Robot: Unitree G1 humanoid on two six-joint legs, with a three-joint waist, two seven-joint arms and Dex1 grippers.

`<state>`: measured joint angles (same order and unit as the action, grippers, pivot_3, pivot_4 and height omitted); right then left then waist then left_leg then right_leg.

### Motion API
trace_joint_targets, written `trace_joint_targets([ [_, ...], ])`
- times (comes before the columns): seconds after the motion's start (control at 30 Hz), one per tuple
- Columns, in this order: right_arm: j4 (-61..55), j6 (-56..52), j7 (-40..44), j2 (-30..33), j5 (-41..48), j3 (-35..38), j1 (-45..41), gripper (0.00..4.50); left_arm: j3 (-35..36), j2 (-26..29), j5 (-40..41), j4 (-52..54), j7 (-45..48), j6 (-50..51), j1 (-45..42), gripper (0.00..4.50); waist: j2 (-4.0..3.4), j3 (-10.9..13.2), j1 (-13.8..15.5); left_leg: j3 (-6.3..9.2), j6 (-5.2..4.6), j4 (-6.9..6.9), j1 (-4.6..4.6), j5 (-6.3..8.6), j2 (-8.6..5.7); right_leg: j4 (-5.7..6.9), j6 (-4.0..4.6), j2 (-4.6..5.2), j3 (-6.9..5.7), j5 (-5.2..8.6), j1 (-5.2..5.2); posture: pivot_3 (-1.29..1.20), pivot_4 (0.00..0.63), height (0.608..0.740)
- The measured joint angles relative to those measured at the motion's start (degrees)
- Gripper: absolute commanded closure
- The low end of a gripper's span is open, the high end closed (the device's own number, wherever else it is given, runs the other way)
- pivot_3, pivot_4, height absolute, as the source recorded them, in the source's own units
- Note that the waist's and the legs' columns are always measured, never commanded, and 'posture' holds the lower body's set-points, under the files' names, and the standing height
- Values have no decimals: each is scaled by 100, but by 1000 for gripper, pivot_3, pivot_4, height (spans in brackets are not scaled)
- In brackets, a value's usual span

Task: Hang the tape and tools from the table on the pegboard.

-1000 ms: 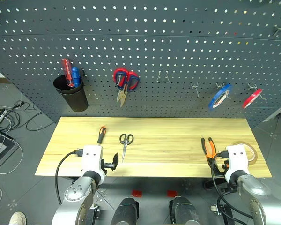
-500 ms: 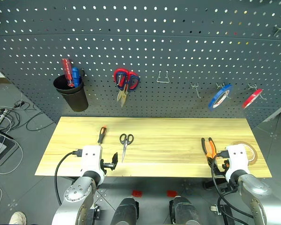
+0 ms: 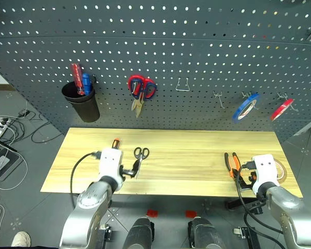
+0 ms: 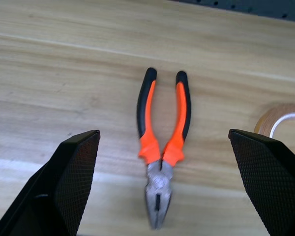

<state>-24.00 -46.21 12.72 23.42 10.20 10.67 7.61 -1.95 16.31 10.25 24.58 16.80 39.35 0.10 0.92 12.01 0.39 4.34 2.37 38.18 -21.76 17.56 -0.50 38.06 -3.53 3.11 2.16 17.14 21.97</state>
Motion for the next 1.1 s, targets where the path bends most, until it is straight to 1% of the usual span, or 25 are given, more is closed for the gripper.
trace_joint_targets([
  [0.1, 393, 57, 114, 145, 4, 60, -211, 0, -605, 84, 207, -560, 895, -116, -928, 31, -4, 94, -33, -5, -2, 2, -8, -2, 0, 3, 0, -1, 2, 0, 7, 51, 292, 740],
  [0.13, 476, 60, 129, 169, 5, 81, -276, 0, -775, 84, 260, -709, 1127, -181, -1160, 31, -3, 115, -50, -6, -2, 2, -8, -2, 1, 2, 1, -2, 5, 0, 8, 34, 315, 740],
  [0.2, 591, 60, 143, 216, 8, 177, -422, 0, -1065, 71, 318, -1015, 1587, -386, -1619, 31, -2, 205, -87, -9, -4, 2, -11, -3, 4, 4, 1, -4, 9, 0, 14, 18, 336, 740],
  [0.27, 788, -39, 101, 235, 13, 296, -634, 0, -1470, -91, 330, -1669, 2245, -745, -2326, 31, 4, 304, -117, -10, -7, 7, -13, -4, 5, 10, 1, -5, 9, 0, 15, -8, 361, 740],
  [0.33, 910, -130, 76, 234, 12, 334, -855, 0, -1794, -340, 304, -2266, 2710, -1130, -2892, 31, -2, 385, -154, -11, -9, 25, -25, -5, 3, 17, 1, -4, 9, -1, 19, -32, 379, 740],
  [0.43, 991, -193, 59, 226, 17, 339, -1192, 0, -2197, -728, 183, -3041, 3263, -1757, -3505, 31, -3, 522, -238, -8, -12, 66, -70, -3, 5, 22, 0, -4, 5, -1, 38, -54, 404, 740],
  [0.5, 1167, -192, 57, 228, 14, 385, -1353, 0, -2394, -923, 15, -3688, 3555, -2281, -3839, 31, 8, 630, -284, -11, -13, 72, -76, -2, 6, 32, 0, -2, 8, -1, 44, -62, 415, 740],
  [0.6, 1449, -166, 56, 228, 9, 390, -1524, 0, -2505, -1072, -242, -4464, 3805, -2943, -4123, 31, 16, 735, -334, -13, -15, 81, -97, -3, 7, 62, -1, -1, 12, -1, 76, -69, 439, 740],
  [0.7, 1790, -109, -30, 227, 6, 422, -1761, 0, -2612, -1411, -470, -5290, 4014, -3569, -4433, 31, 21, 851, -363, -27, -22, 92, -124, -8, 6, 92, -2, 4, 25, -1, 118, -74, 455, 740],
  [0.8, 2007, 5, -40, 231, 4, 501, -1848, 0, -2668, -1688, -652, -5937, 4097, -4109, -4656, 31, 28, 946, -364, -32, -23, 91, -127, -9, 7, 92, -3, 3, 25, -2, 122, -77, 469, 740],
  [0.9, 2511, 295, -38, 248, -3, 597, -1967, 0, -2555, -1891, -798, -6733, 4067, -4600, -4970, 31, 36, 1041, -366, -50, -23, 91, -128, -10, 8, 95, -4, 3, 28, -2, 128, -73, 477, 740],
  [1.1, 3212, 734, -47, 383, -11, 638, -2303, 0, -2347, -2102, -916, -7360, 4074, -5039, -5265, 31, 40, 1155, -387, -69, -22, 90, -126, -11, 13, 97, -9, 3, 36, -5, 133, -67, 485, 740],
])
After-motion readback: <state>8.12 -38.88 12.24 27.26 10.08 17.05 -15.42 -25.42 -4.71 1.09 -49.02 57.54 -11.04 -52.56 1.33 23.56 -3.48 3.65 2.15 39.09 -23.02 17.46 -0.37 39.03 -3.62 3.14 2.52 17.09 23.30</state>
